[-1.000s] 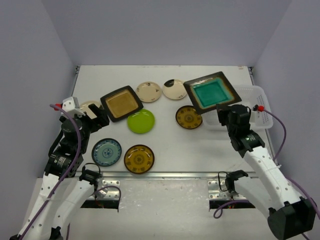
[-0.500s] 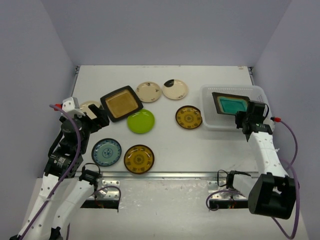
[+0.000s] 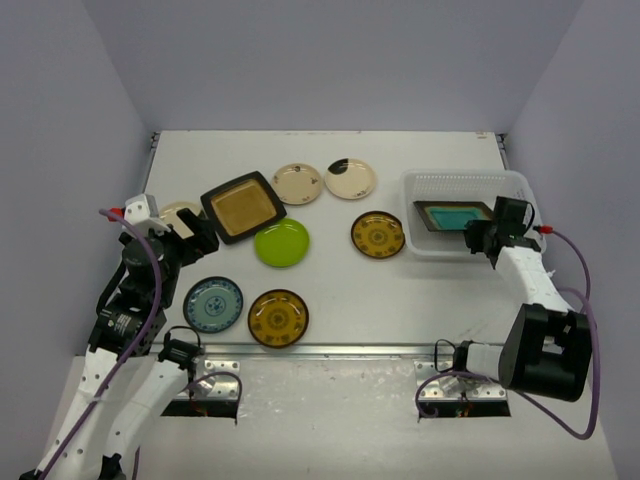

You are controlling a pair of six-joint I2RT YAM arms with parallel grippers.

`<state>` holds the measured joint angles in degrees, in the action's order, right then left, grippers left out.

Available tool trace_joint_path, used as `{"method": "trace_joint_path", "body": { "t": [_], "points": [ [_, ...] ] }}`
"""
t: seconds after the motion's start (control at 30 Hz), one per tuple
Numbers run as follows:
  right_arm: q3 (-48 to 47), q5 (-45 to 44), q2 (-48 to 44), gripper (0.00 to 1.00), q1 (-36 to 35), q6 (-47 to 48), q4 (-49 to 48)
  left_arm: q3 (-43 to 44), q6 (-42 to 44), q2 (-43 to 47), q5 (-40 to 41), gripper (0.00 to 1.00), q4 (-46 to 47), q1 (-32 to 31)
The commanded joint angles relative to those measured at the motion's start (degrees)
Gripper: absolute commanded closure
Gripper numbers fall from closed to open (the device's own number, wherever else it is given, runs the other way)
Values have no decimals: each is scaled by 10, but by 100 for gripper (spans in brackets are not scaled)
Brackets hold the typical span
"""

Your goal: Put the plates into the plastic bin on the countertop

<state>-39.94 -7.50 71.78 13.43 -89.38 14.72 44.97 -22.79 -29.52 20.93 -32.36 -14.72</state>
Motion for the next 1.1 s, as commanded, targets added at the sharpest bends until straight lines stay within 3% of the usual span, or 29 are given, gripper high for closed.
{"method": "trace_joint_path", "body": {
  "t": [0.0, 0.07, 0.17, 0.2, 0.27, 0.4, 0.57, 0.7, 0.73, 0.83, 0.93, 1.07],
  "points": [
    [-45, 10, -12, 77, 4, 29, -121, -1, 3, -3, 2, 0, 23, -6],
    [-42, 7, -14, 50, 4, 48, -119, -1, 3, -6, 1, 0, 24, -5],
    [-50, 17, -16, 26, 4, 58, -91, 0, 1, -15, 1, 0, 25, -6],
    [-57, 20, -16, 14, 4, 60, -73, 1, 0, -21, 1, 0, 24, -6],
    [-84, 17, -23, 2, 4, 63, -29, 6, -3, -39, 2, 0, 21, -5],
    [-150, 4, -38, 1, 4, 75, 108, 27, -57, -95, 0, 0, -5, -5],
    [-192, 51, -59, 1, 3, 128, 152, 31, -149, -184, -14, 0, -5, -4],
    [-175, 175, -91, 1, -10, 238, -9, 39, -187, -258, -12, 0, 6, 2],
    [-164, 278, -101, 1, -24, 317, -69, 35, -194, -286, -14, 0, 28, 10],
    [-191, 413, -91, 1, -70, 404, -55, 25, -186, -365, -67, 0, 66, 82],
    [-171, 438, -103, 1, -150, 490, -38, 27, -163, -450, -157, 0, 132, 160],
    [-78, 516, -120, 1, -167, 474, -125, 42, -167, -525, -202, 0, 199, 175]
  ]
}}
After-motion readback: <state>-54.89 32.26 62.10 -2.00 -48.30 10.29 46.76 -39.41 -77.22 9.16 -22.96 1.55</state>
